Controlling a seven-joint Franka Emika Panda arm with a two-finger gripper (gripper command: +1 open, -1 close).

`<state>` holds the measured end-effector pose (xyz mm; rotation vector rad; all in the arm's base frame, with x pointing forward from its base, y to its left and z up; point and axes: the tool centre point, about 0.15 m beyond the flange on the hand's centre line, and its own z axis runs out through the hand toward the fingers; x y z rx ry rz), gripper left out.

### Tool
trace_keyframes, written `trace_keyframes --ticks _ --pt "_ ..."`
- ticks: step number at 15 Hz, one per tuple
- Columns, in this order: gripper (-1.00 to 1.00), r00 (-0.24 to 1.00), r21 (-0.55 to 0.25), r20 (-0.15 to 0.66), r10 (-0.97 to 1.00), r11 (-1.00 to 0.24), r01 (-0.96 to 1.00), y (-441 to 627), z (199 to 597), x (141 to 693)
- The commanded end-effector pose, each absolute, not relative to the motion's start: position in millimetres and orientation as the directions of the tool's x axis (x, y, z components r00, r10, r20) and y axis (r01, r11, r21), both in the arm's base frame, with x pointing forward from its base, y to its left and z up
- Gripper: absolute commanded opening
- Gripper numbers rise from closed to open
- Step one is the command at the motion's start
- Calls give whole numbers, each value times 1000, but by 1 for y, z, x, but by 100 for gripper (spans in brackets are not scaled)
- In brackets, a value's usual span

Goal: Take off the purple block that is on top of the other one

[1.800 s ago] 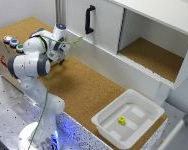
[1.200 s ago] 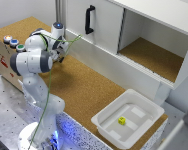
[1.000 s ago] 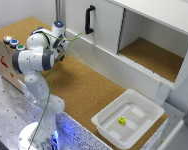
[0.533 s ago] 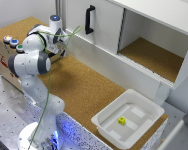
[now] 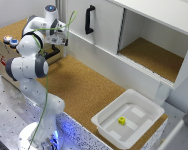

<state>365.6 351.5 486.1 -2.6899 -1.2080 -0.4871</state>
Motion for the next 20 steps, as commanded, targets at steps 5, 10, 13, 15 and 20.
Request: trace_keyframes --ticks 5,10,13,15,20 --pt "100 122 -7 110 986 -122 993 428 544 369" --pt "100 -123 16 49 991 122 992 456 549 377" --pt "100 -237 -1 28 971 237 971 473 543 365" --pt "100 -296 -20 6 955 296 955 480 537 354" --pt "100 -383 -89 -10 924 380 921 486 519 333"
